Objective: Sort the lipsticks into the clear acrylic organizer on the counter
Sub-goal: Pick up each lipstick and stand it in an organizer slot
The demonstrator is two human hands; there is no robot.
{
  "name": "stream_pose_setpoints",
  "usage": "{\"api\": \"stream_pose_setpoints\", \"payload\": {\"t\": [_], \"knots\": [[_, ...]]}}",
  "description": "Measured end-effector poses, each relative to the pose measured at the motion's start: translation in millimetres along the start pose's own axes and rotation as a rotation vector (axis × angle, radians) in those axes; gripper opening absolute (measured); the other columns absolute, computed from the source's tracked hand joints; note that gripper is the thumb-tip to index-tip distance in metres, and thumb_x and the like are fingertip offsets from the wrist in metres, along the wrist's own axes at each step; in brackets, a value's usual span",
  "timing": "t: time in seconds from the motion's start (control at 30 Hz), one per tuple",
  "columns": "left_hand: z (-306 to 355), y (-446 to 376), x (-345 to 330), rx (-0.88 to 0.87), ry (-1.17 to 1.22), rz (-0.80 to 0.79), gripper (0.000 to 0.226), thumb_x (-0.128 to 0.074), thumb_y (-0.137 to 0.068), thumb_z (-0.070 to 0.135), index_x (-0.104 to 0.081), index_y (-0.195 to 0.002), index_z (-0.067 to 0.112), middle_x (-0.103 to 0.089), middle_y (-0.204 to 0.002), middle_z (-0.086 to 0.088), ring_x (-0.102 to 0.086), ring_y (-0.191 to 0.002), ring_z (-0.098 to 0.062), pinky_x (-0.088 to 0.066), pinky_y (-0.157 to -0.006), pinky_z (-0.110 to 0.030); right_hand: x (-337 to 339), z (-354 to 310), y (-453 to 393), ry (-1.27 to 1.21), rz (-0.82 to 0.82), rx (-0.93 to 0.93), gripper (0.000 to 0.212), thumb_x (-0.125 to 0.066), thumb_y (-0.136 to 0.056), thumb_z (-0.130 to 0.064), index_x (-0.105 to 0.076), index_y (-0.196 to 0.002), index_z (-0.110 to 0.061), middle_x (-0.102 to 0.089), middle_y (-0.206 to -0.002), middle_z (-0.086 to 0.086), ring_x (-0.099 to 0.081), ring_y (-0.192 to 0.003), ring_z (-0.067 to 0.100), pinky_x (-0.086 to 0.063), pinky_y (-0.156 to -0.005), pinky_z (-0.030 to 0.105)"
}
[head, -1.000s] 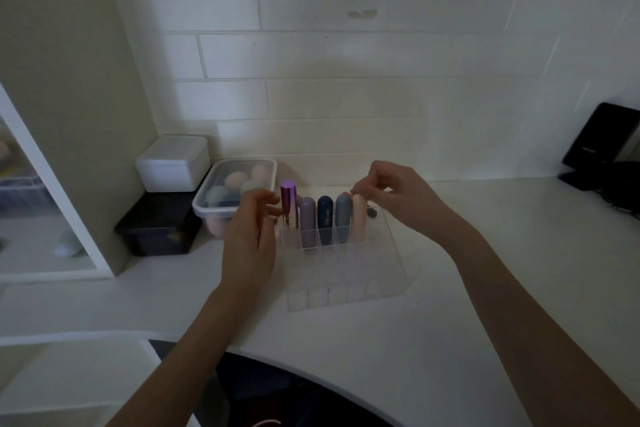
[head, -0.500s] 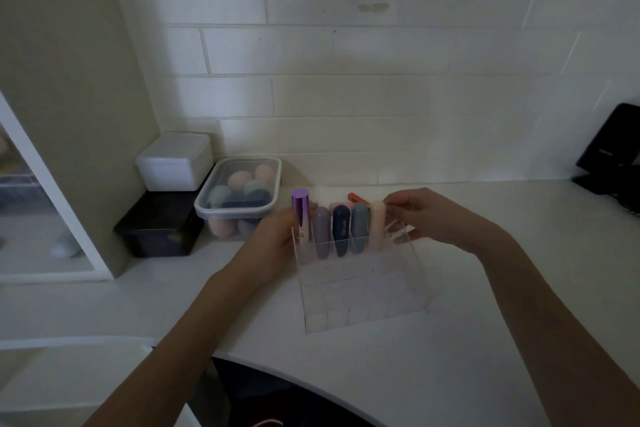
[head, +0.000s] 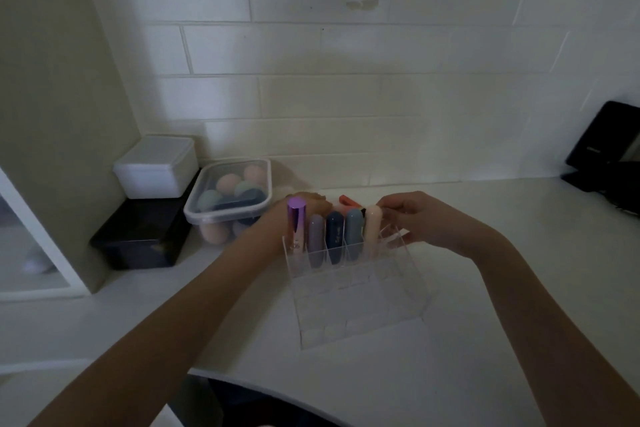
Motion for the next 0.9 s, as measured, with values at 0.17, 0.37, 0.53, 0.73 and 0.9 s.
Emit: {"api": "stream_pose_setpoints", "payload": {"t": [0.17,0.37,0.53,0.73,0.9], "knots": [[-1,-18,4,0.217,-0.041,-0.032,0.032,-0.038,-0.099,0.021,-0.049,-0.126,0.009,-0.056,-0.128,-0.013,-0.053,-0.116,-0.03,-0.037,-0.101,-0.038,2,0,1,0.012,0.016,0.008,0.024,-0.047,-0.098,-0.017,-0.068,-0.088,-0.015,-0.07,-0.077,-0.005,-0.067,-0.08,0.013,-0.057,-0.082,0.037],[-7,-15,13,0.317,-0.072,-0.088,0.033,-0.043,-0.096,0.014,-0.051,-0.127,0.004,-0.059,-0.122,-0.015,-0.054,-0.111,-0.029,-0.039,-0.097,-0.035,1,-2,1,0.024,0.014,0.005,0.023,-0.047,-0.098,-0.015,-0.069,-0.089,-0.014,-0.07,-0.075,-0.007,-0.067,-0.076,0.009,-0.057,-0.081,0.035],[-16,-9,14,0.356,-0.117,-0.151,0.016,-0.054,-0.088,0.009,-0.064,-0.099,0.003,-0.065,-0.1,-0.012,-0.058,-0.083,-0.022,-0.046,-0.075,-0.028,2,-1,2,0.02,0.025,0.002,0.023,-0.047,-0.098,-0.017,-0.069,-0.089,-0.015,-0.071,-0.078,-0.004,-0.068,-0.079,0.013,-0.057,-0.084,0.041],[-6,-4,38,0.394,-0.033,0.039,0.023,-0.046,-0.091,0.001,-0.061,-0.108,-0.002,-0.064,-0.113,-0.016,-0.061,-0.104,-0.028,-0.045,-0.091,-0.032,2,-1,8,0.047,-0.042,-0.049,0.018,-0.052,-0.096,-0.026,-0.067,-0.1,-0.018,-0.071,-0.098,0.002,-0.067,-0.095,0.016,-0.06,-0.079,0.039],[4,28,79,0.334,0.451,0.595,0.009,-0.052,-0.088,0.002,-0.057,-0.095,0.006,-0.068,-0.082,-0.007,-0.061,-0.077,-0.018,-0.047,-0.07,-0.025,-1,-3,10,0.096,-0.013,-0.012,0.011,-0.057,-0.093,-0.025,-0.067,-0.095,-0.022,-0.071,-0.091,-0.001,-0.068,-0.095,0.017,-0.061,-0.077,0.043]]}}
Point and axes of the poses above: each hand's wrist, its own y-axis away from the middle knuckle, its own x-axis out of the back of the hand, z = x × y, the point moved 6 cm from there along -y, towards the middle knuckle
